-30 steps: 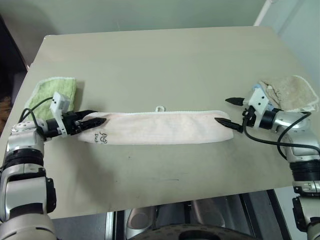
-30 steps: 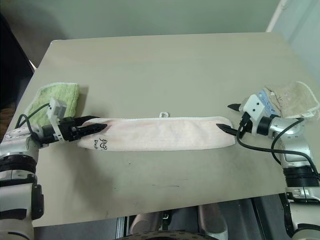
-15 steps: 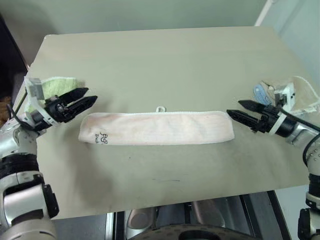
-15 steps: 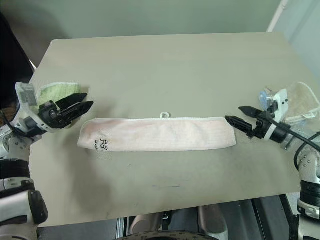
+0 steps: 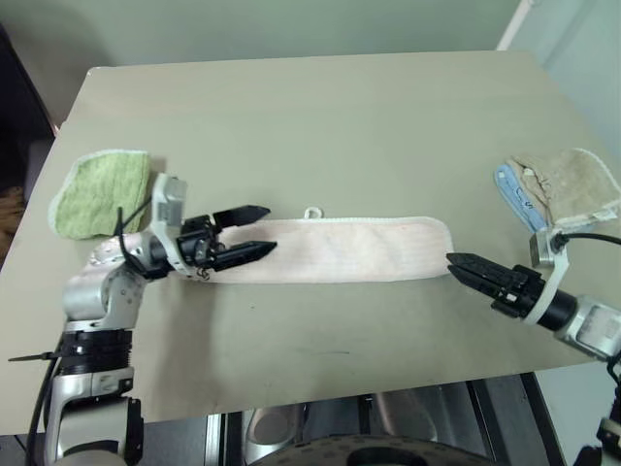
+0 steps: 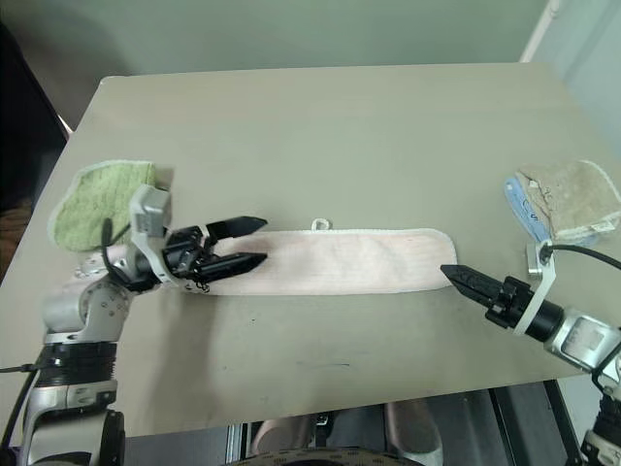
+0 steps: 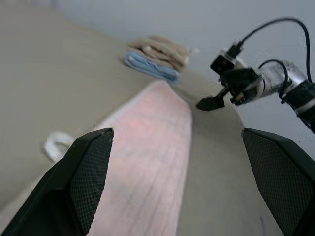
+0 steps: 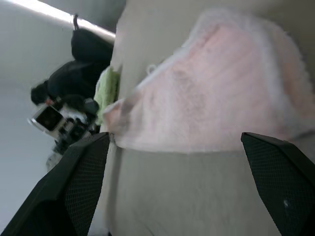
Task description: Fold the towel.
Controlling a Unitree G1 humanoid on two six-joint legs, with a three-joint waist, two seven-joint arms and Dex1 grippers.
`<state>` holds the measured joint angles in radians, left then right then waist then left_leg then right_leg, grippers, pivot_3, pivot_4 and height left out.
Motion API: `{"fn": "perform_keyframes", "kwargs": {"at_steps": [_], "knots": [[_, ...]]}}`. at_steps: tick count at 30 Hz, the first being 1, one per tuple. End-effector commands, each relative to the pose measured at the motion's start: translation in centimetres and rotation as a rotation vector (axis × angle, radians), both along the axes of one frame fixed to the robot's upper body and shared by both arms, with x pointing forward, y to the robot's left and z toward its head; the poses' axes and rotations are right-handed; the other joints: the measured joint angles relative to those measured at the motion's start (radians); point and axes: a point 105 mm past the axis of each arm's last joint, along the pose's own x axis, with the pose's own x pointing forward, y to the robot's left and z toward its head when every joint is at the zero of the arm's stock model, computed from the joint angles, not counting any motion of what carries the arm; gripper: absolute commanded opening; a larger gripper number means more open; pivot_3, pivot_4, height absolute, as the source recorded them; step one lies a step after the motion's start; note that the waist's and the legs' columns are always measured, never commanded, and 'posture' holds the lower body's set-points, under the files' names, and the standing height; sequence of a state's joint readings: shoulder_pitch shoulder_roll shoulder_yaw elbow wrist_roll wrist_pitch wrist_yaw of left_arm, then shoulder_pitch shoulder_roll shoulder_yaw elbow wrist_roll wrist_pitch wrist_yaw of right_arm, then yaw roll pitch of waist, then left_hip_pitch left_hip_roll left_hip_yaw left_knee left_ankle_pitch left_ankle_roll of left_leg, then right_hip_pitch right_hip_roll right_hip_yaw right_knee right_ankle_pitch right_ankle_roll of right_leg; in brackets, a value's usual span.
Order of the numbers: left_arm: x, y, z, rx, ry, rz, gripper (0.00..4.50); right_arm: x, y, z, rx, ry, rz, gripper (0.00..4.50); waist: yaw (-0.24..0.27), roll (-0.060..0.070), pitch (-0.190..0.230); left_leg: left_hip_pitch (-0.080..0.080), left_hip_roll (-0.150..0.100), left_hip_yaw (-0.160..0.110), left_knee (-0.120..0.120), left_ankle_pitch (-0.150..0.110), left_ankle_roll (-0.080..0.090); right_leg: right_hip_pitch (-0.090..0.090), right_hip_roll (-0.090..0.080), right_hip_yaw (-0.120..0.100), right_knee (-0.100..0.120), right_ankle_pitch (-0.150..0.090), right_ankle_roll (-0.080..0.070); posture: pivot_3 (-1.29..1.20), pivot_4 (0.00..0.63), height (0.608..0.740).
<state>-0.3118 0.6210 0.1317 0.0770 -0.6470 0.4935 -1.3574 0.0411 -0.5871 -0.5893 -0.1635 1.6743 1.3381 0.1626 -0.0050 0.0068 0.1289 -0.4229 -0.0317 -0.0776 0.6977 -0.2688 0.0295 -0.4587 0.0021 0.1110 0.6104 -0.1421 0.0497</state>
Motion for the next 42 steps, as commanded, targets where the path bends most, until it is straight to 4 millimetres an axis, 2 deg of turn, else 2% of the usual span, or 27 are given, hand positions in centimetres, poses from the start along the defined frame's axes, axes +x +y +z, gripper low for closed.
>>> {"fn": "perform_keyframes", "kwargs": {"at_steps": [1,7,11,20,24,33,36,42], "knots": [[-0.1,-0.8,-0.5,0.034,-0.05,-0.038,4.49,-0.5,0.6,0.2,0.043,0.024,-0.034,4.5,0.0,0.0,0.0,0.0,0.0,0.0,0.0,-0.001,0.0,0.0,0.0,0.0,0.0,-0.001,0.001,0.0,0.15,0.74],[0.1,-2.6,-1.0,0.067,-0.096,-0.074,4.49,-0.1,0.9,-0.9,0.048,0.103,-0.096,4.5,0.001,0.0,0.0,0.0,0.0,0.0,0.001,-0.002,0.001,0.001,0.0,0.0,0.0,-0.004,0.006,0.0,0.15,0.74],[-0.1,-3.9,-0.4,0.057,-0.139,-0.097,4.49,-0.1,0.9,-2.6,0.006,0.164,-0.113,4.5,0.001,0.0,0.0,-0.001,0.0,0.0,0.001,-0.003,0.002,0.001,-0.001,0.0,0.0,-0.004,0.006,0.0,0.15,0.74],[-0.4,-4.9,0.7,0.076,-0.171,-0.099,4.49,2.9,-0.2,-2.2,-0.022,0.156,-0.195,4.5,-0.002,-0.001,-0.001,0.004,-0.001,0.001,0.002,-0.004,0.004,0.007,-0.001,0.001,-0.003,-0.004,0.009,0.0,0.15,0.74],[-0.3,-5.1,0.9,0.073,-0.172,-0.093,4.49,4.1,-0.1,-1.5,-0.018,0.143,-0.216,4.5,-0.001,-0.001,-0.001,0.004,-0.001,0.001,0.002,-0.003,0.005,0.007,-0.001,0.001,-0.002,-0.003,0.009,0.0,0.15,0.74],[-0.1,-4.6,0.3,0.091,-0.169,-0.077,4.49,3.3,1.7,-1.4,-0.005,0.162,-0.144,4.5,-0.001,-0.001,-0.001,0.004,-0.001,0.001,0.002,-0.006,0.004,0.006,-0.001,0.001,-0.003,-0.003,0.006,0.0,0.15,0.74],[0.0,-4.2,-0.1,0.098,-0.168,-0.07,4.5,3.2,1.9,-1.6,-0.002,0.169,-0.146,3.98,-0.001,-0.001,-0.001,0.004,0.0,0.001,0.002,-0.007,0.003,0.006,-0.001,0.0,-0.003,-0.004,0.004,0.0,0.15,0.74],[0.1,-3.8,-0.8,0.108,-0.172,-0.065,4.5,3.5,1.6,-1.8,-0.007,0.17,-0.16,1.87,0.0,-0.001,-0.001,0.003,-0.001,0.001,0.002,-0.01,0.005,0.006,-0.002,0.0,-0.003,-0.004,0.005,0.0,0.15,0.74]]}}
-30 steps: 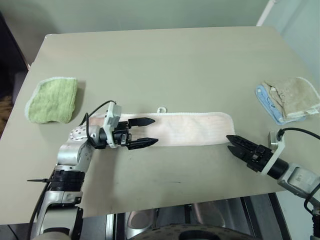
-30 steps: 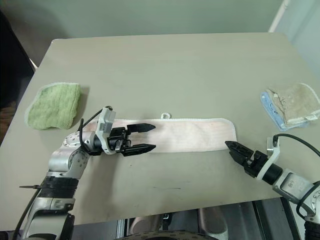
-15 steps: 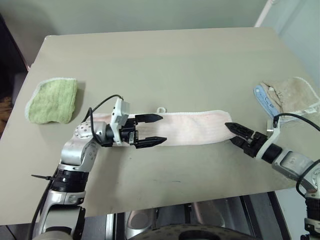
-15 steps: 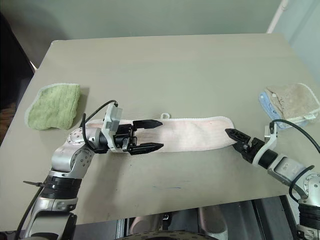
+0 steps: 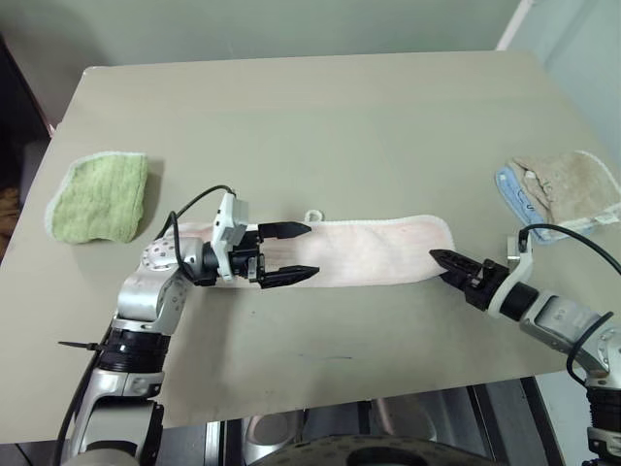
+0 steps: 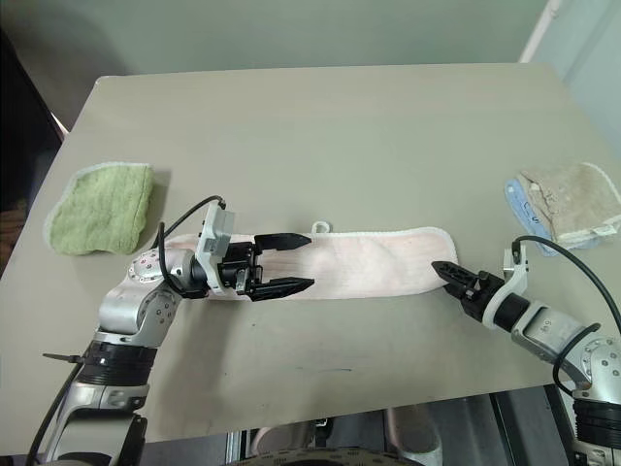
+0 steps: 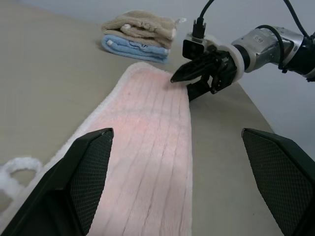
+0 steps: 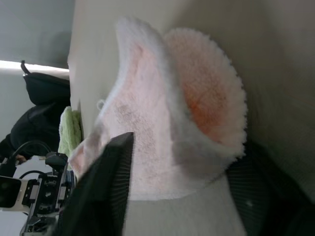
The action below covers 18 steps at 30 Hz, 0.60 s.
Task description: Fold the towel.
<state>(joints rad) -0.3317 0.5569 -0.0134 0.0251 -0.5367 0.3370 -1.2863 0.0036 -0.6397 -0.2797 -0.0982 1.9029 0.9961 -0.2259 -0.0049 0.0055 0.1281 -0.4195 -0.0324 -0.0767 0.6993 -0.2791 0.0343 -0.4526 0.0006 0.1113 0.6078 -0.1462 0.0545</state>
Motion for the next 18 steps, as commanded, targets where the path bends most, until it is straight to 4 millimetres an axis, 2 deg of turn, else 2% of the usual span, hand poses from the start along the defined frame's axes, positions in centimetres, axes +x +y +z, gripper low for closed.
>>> {"fn": "perform_keyframes", "kwargs": {"at_steps": [1,5,11,18], "knots": [[0.1,0.3,0.2,0.008,-0.039,-0.005,4.5,0.3,-0.1,1.0,0.007,-0.039,-0.003,1.61,0.0,0.0,0.0,0.0,0.0,0.0,0.0,-0.001,0.0,0.0,0.0,0.0,0.0,0.0,0.0,0.0,0.15,0.74],[0.4,0.8,-0.1,0.005,-0.044,0.005,4.5,0.6,-0.9,1.1,0.016,-0.05,-0.043,0.15,0.001,0.0,0.0,0.0,0.0,0.0,0.0,-0.002,0.001,0.0,0.0,0.0,0.0,-0.001,0.002,0.0,0.15,0.74],[2.0,2.6,-1.8,0.045,-0.067,0.105,4.5,-0.1,-1.9,1.2,0.001,-0.062,-0.078,0.07,0.006,0.0,0.0,0.0,0.0,0.0,0.0,-0.004,0.001,0.0,-0.001,-0.001,0.0,-0.002,0.002,0.0,0.15,0.74],[4.2,5.0,-3.4,0.075,-0.091,0.239,4.5,-1.5,-4.8,1.6,-0.06,-0.074,-0.135,0.07,0.017,0.0,0.0,-0.001,-0.001,0.001,0.0,-0.005,0.002,0.0,-0.003,-0.001,0.0,-0.005,0.0,0.0,0.15,0.74]]}}
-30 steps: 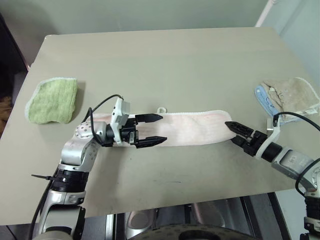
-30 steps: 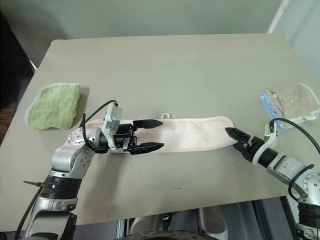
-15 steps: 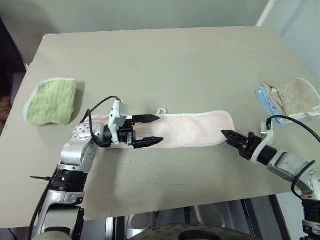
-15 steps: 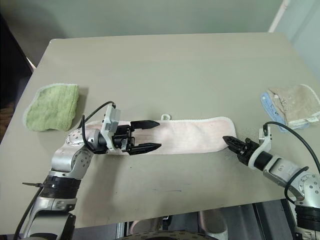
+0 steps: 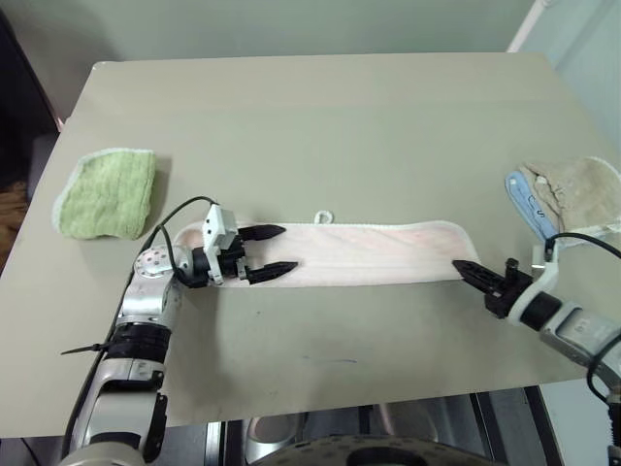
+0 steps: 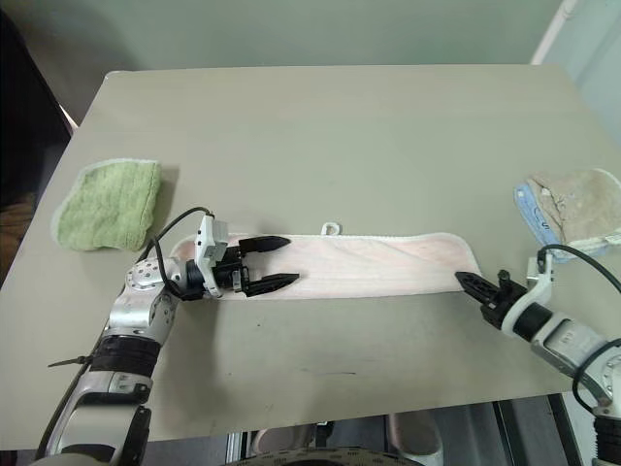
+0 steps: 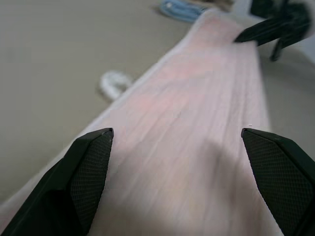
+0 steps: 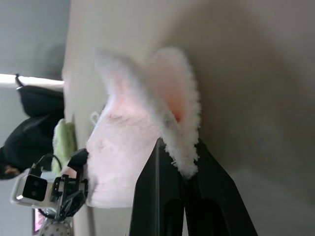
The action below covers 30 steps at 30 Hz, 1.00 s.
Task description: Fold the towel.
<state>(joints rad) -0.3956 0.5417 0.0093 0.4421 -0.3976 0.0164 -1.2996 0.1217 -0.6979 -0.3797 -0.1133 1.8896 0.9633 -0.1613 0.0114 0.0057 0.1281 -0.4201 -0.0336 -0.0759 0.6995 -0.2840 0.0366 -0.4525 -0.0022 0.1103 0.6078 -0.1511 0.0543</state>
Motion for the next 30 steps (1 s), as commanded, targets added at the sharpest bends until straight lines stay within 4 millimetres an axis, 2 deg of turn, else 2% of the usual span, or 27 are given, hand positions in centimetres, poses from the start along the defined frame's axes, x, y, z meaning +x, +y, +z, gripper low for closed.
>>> {"fn": "perform_keyframes", "kwargs": {"at_steps": [1,7,12,21,26,30], "knots": [[1.3,1.2,0.7,-0.009,-0.072,0.069,4.5,-0.2,-1.6,1.7,-0.031,-0.066,-0.03,0.07,0.001,0.0,0.0,0.0,0.0,0.0,0.0,0.0,0.0,0.0,0.0,0.0,0.0,0.0,-0.001,0.0,0.15,0.74],[3.3,2.1,1.6,-0.063,-0.16,0.19,4.5,-0.8,-3.0,2.3,-0.06,-0.087,-0.031,0.07,0.005,0.0,0.0,0.0,-0.003,0.001,0.0,0.0,0.001,0.001,-0.003,0.0,0.0,0.0,0.001,0.0,0.15,0.74],[3.4,2.8,2.6,-0.131,-0.161,0.212,4.5,-0.9,-3.6,2.4,-0.076,-0.097,-0.034,0.07,0.005,0.0,0.0,0.0,-0.005,0.001,0.001,-0.001,0.003,0.001,-0.004,0.0,0.0,0.002,0.009,0.0,0.15,0.74],[2.7,4.0,7.1,-0.449,0.025,0.183,4.5,-0.8,-4.5,2.5,-0.109,-0.104,-0.029,0.07,0.004,0.0,0.0,0.0,-0.005,0.002,0.001,-0.003,0.005,0.001,-0.004,-0.001,0.0,0.0,0.012,0.0,0.15,0.74],[1.2,3.6,9.7,-0.563,0.169,0.088,4.5,-0.7,-4.8,4.5,-0.131,-0.171,0.0,0.07,0.003,0.0,0.0,0.0,-0.005,0.003,0.001,-0.002,0.003,0.001,-0.005,0.0,0.0,-0.001,0.012,0.0,0.15,0.74],[0.3,1.9,10.1,-0.524,0.238,0.015,4.5,-0.7,-3.9,6.7,-0.152,-0.245,0.075,0.07,0.004,0.0,0.0,0.001,-0.005,0.004,0.001,0.0,-0.002,0.002,-0.005,0.0,0.0,-0.003,0.009,0.0,0.15,0.74]]}}
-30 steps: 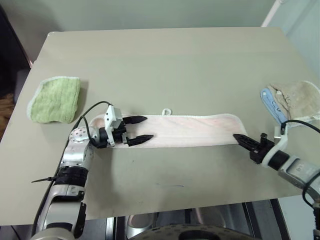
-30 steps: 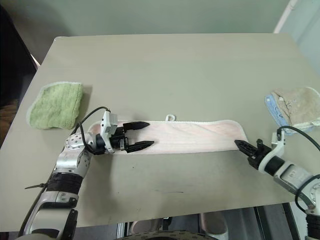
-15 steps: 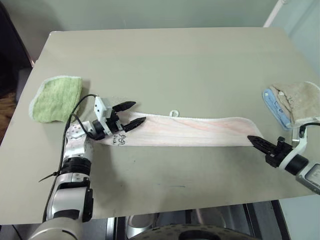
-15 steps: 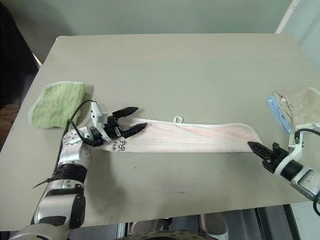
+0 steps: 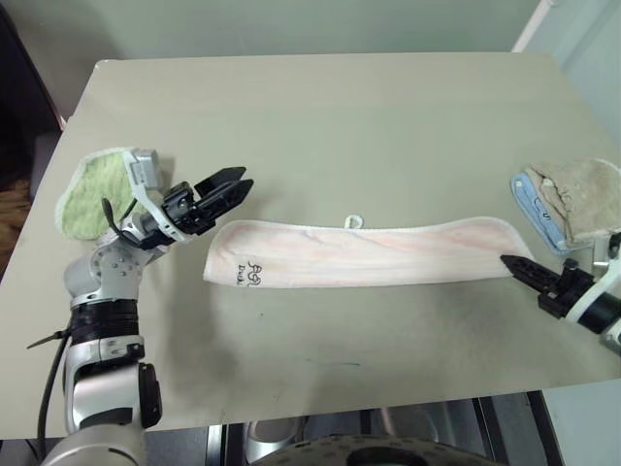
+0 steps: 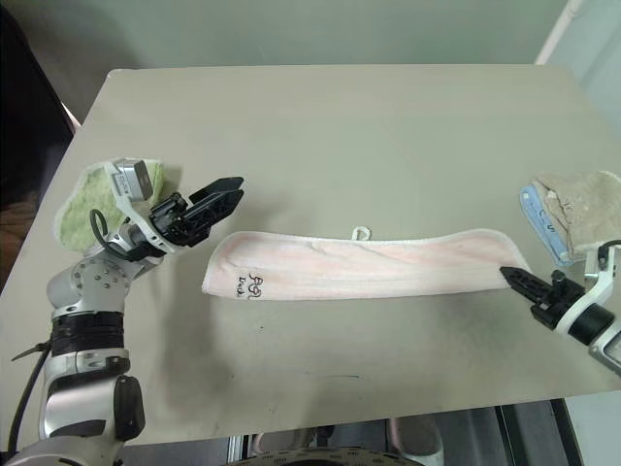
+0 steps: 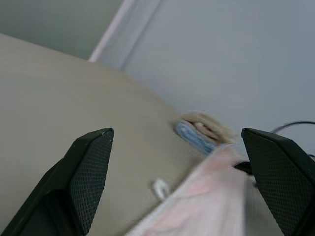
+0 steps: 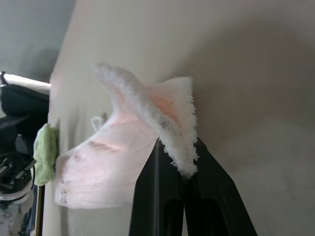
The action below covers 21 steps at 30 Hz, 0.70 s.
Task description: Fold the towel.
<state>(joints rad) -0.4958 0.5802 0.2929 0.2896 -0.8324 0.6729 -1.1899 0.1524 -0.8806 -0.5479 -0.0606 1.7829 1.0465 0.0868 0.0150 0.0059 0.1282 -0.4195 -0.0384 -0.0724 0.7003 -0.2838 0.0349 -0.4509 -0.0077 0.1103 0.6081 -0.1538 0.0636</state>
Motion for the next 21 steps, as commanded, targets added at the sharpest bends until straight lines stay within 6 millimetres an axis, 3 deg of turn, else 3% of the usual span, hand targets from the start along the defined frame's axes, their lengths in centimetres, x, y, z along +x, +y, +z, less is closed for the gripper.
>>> {"fn": "perform_keyframes", "kwargs": {"at_steps": [1,4,10,16,21], "knots": [[-0.9,-1.4,1.0,0.01,0.007,-0.074,4.5,-0.1,1.7,3.9,-0.056,-0.153,0.118,0.07,0.0,0.0,0.0,0.0,0.0,0.0,0.0,0.001,-0.002,0.0,0.0,0.0,0.0,-0.001,-0.001,0.0,0.15,0.74],[-0.7,-2.4,1.6,0.009,-0.009,-0.091,4.5,-0.8,4.7,5.7,-0.156,-0.24,0.286,0.07,-0.002,0.0,0.0,0.0,0.0,0.0,0.0,0.001,-0.002,0.0,0.001,0.0,0.001,-0.001,-0.001,0.0,0.15,0.74],[-0.4,-3.4,1.2,0.05,-0.025,-0.086,4.5,-1.8,9.1,4.1,-0.395,-0.237,0.531,0.07,-0.003,0.0,0.0,0.002,0.0,-0.001,0.001,0.003,-0.004,0.001,0.001,0.0,0.001,-0.001,-0.001,0.0,0.15,0.74],[-0.5,-3.9,1.2,0.038,-0.023,-0.104,4.5,-2.1,12.1,4.0,-0.456,-0.296,0.651,0.07,-0.004,0.0,0.0,0.001,0.0,0.0,0.001,0.004,-0.005,0.001,0.001,0.0,0.001,0.002,0.003,0.0,0.15,0.74],[-0.5,-4.6,0.5,0.06,-0.014,-0.12,4.5,0.1,14.6,3.8,-0.452,-0.336,0.67,0.07,-0.008,0.0,0.0,0.002,0.0,0.0,0.002,0.007,-0.004,0.001,0.001,0.001,0.001,0.002,0.005,0.0,0.15,0.74]]}}
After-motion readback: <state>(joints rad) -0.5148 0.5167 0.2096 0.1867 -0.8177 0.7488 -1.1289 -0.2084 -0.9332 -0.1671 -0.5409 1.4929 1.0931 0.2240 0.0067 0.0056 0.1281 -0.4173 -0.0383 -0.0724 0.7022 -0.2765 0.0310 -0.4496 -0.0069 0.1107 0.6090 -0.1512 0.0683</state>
